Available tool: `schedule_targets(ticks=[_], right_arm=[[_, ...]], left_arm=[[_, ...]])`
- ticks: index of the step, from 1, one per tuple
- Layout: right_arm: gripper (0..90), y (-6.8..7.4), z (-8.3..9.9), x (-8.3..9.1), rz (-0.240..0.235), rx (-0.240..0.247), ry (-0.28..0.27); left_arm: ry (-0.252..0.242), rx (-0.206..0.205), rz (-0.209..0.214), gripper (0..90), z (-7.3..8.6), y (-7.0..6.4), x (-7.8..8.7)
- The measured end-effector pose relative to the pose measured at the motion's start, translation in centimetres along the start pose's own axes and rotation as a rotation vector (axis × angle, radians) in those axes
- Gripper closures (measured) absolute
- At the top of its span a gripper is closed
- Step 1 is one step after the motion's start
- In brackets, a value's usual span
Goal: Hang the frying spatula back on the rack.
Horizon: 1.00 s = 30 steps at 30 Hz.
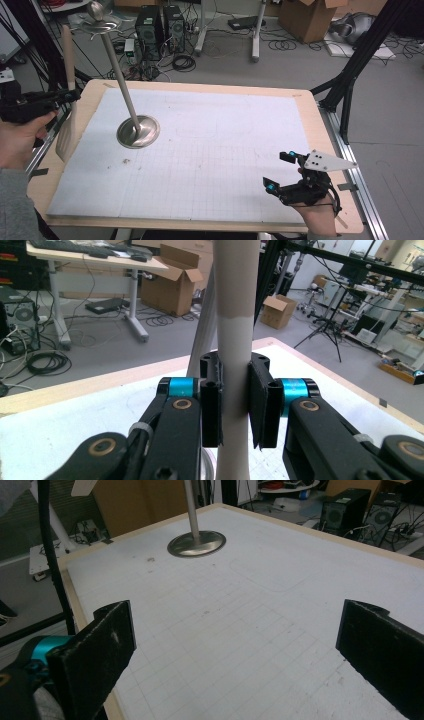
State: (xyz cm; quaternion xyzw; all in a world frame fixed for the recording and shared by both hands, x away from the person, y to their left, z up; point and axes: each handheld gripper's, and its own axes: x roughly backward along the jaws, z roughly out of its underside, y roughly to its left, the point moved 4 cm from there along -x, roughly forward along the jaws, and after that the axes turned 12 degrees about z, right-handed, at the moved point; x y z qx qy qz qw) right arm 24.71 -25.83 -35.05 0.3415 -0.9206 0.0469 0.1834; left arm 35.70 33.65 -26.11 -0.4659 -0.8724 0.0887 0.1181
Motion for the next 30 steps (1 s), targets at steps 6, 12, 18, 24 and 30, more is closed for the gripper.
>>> schedule_targets(ticks=[6,12,18,24,30], right_arm=[[1.5,-0.1,0.1,0.0,0.003,-0.005,0.002],[1.5,-0.2,0.1,0.0,0.004,-0.001,-0.003],[1.5,-0.1,0.1,0.1,0.002,-0.006,0.005],[1.5,-0.1,0.1,0.1,0.001,-0.005,0.004],[1.4,0.0,0.1,0.0,-0.001,-0.002,0.004]], left_arm=[[0.002,0.001,0.007,77.6,-0.1,0.0,-0.4],[0.008,-0.002,0.009,77.6,0.0,0.0,-0.7],[0.020,-0.005,0.006,77.6,-0.1,-0.2,-1.0],[0.031,-0.009,-0.001,77.6,-0.3,-0.3,-1.4],[0.047,-0.007,-0.012,77.6,0.0,-0.2,-2.2]])
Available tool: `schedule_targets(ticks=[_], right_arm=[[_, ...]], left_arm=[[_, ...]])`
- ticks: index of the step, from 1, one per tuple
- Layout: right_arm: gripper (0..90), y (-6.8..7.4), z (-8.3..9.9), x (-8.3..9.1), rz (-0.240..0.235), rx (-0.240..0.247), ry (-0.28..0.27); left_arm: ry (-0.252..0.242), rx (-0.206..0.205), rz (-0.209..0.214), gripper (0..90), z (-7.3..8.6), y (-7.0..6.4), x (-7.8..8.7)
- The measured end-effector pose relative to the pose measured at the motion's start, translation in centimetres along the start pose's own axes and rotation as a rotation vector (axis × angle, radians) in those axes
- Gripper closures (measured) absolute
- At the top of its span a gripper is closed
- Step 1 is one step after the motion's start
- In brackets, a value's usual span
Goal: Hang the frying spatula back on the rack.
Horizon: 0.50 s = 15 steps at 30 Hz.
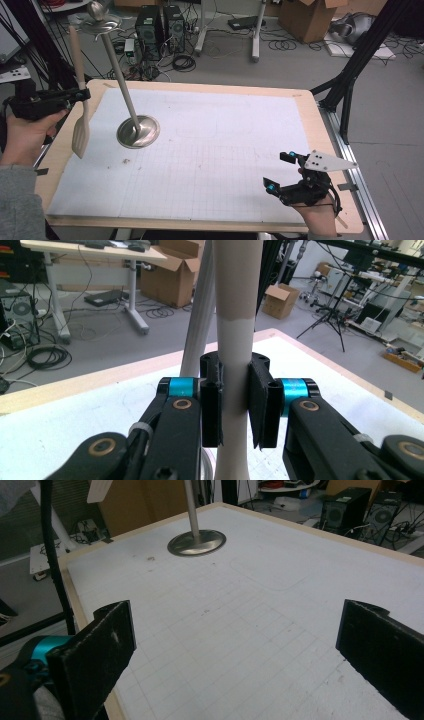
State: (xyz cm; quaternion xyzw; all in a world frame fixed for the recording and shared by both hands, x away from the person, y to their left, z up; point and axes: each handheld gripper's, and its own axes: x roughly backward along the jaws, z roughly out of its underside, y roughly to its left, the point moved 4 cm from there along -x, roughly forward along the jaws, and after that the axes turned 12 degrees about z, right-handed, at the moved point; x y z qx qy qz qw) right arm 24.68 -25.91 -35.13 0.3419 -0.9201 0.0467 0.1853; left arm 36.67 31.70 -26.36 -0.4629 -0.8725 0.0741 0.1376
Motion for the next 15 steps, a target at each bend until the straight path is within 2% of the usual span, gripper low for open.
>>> schedule_targets(ticks=[9,15], right_arm=[[1.5,0.1,0.0,0.1,0.001,0.002,-0.002],[1.5,0.0,0.1,0.1,0.003,0.000,0.000]], left_arm=[[0.010,0.004,-0.025,77.6,0.2,0.1,-0.9],[0.016,-0.007,-0.053,77.5,0.2,0.2,-1.4]])
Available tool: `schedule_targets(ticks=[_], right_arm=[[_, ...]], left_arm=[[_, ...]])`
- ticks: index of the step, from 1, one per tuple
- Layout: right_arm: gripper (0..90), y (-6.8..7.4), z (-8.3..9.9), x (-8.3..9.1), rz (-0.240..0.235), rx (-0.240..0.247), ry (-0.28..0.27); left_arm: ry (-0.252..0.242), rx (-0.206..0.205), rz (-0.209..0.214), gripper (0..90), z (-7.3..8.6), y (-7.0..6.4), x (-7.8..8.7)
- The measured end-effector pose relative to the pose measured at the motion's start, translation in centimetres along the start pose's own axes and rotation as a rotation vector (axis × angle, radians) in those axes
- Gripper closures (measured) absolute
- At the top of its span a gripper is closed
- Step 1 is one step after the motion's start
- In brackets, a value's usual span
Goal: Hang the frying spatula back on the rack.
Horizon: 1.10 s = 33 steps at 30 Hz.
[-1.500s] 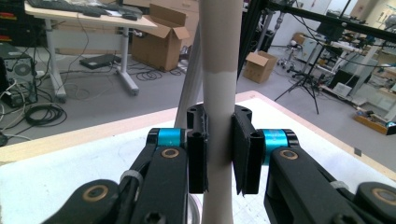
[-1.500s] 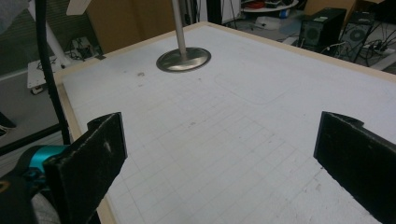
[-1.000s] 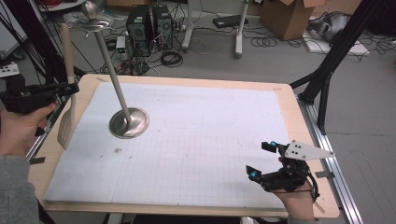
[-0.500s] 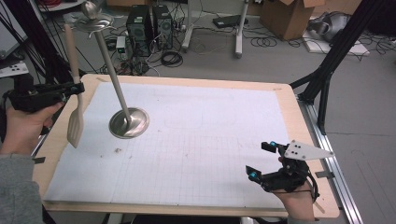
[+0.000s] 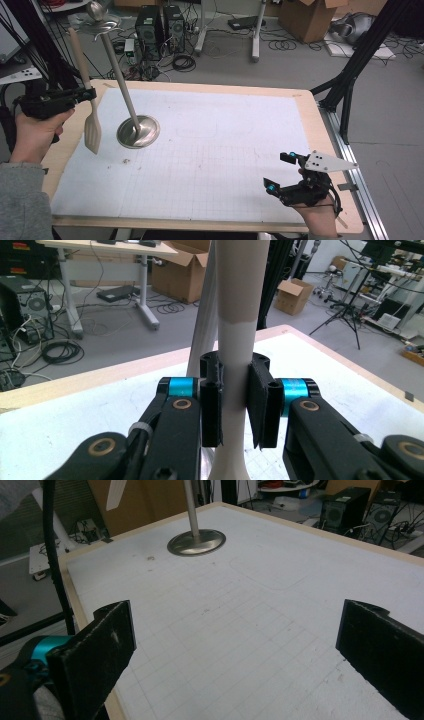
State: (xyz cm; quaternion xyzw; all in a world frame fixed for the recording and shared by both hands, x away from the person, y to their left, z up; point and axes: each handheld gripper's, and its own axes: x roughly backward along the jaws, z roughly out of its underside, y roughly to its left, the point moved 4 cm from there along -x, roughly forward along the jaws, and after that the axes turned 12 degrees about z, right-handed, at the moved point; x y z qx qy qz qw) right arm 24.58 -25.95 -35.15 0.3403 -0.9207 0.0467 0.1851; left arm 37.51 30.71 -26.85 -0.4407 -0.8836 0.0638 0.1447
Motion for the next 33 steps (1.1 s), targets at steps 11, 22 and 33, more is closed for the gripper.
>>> schedule_targets(ticks=[11,22,33], right_arm=[[1.4,0.0,0.0,0.0,0.001,0.003,0.002],[1.5,0.1,0.0,0.1,-0.001,0.001,-0.003],[1.4,0.1,0.0,0.0,-0.003,0.000,-0.001]], left_arm=[[0.007,-0.004,-0.034,77.4,-0.1,0.0,-0.9],[-0.002,-0.039,-0.078,76.4,0.0,0.0,-0.9],[-0.078,-0.125,-0.096,40.2,-0.1,-0.4,0.6]])
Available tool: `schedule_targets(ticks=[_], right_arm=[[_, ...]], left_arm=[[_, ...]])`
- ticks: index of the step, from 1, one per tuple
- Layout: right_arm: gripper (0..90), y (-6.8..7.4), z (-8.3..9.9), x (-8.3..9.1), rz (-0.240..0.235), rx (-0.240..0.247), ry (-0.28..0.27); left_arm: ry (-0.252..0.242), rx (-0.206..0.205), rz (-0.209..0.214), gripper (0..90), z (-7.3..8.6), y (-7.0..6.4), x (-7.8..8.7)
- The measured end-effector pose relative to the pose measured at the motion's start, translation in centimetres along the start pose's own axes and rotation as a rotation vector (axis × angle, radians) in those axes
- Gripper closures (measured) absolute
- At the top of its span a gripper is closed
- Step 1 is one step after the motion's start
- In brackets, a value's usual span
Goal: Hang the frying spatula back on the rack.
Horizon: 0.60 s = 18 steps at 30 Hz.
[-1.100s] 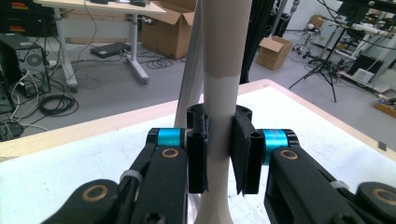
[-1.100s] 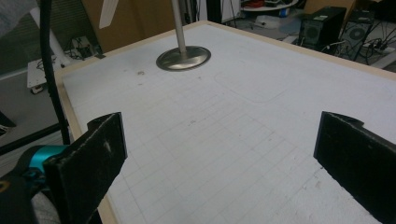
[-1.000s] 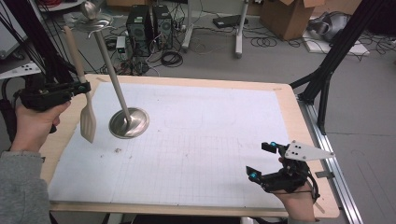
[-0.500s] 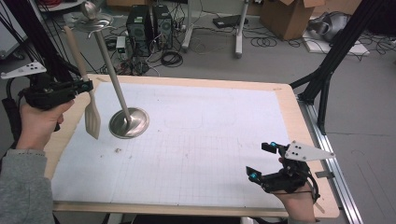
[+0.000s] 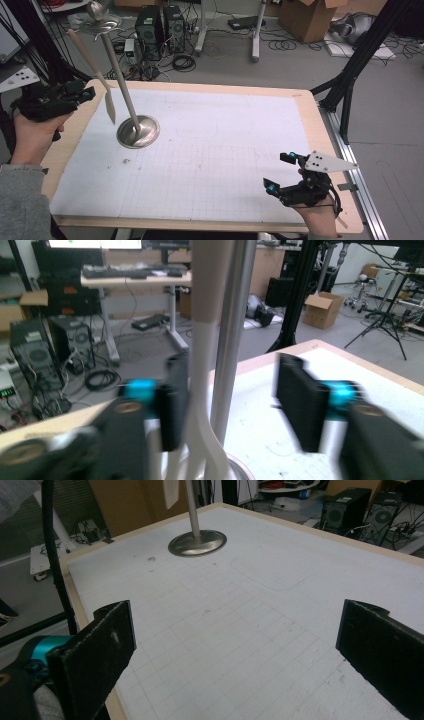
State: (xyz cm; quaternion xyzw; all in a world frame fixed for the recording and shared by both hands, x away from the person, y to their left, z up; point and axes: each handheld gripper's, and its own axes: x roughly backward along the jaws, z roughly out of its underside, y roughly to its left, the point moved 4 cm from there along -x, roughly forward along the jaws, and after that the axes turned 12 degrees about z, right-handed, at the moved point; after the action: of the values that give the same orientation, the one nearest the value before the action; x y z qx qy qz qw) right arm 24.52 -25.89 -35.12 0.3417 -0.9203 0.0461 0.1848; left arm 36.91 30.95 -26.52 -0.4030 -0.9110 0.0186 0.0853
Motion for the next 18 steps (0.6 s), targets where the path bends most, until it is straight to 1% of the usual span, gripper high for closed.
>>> schedule_targets(ticks=[1,3,5,7,8,12,15,18], right_arm=[[1.4,0.0,0.0,0.0,-0.003,0.003,0.000],[1.4,0.1,-0.1,-0.1,-0.004,0.003,0.004],[1.4,0.2,-0.2,-0.2,-0.004,0.011,-0.003],[1.4,0.2,-0.2,-0.3,-0.007,0.012,-0.003],[1.5,0.3,-0.3,-0.3,-0.008,0.007,-0.002],[1.4,0.2,-0.6,-0.3,-0.012,0.012,-0.015],[1.5,0.1,-0.8,-0.3,-0.013,0.012,-0.024],[1.5,0.1,-1.1,-0.3,-0.018,0.013,-0.038]], left_arm=[[-0.004,-0.003,-0.001,36.9,0.0,-0.1,0.1],[-0.016,-0.005,0.010,29.1,-0.2,-0.3,0.3],[-0.020,0.002,0.027,21.6,-0.2,-0.6,0.5],[-0.021,0.019,0.041,9.8,-0.2,-1.0,0.6],[-0.023,0.025,0.045,6.6,-0.3,-1.3,0.6],[-0.047,0.013,0.071,6.5,-0.2,-2.7,1.1],[-0.038,0.011,0.099,6.5,0.3,-3.8,1.2],[-0.035,0.004,0.119,6.5,0.8,-4.8,1.3]])
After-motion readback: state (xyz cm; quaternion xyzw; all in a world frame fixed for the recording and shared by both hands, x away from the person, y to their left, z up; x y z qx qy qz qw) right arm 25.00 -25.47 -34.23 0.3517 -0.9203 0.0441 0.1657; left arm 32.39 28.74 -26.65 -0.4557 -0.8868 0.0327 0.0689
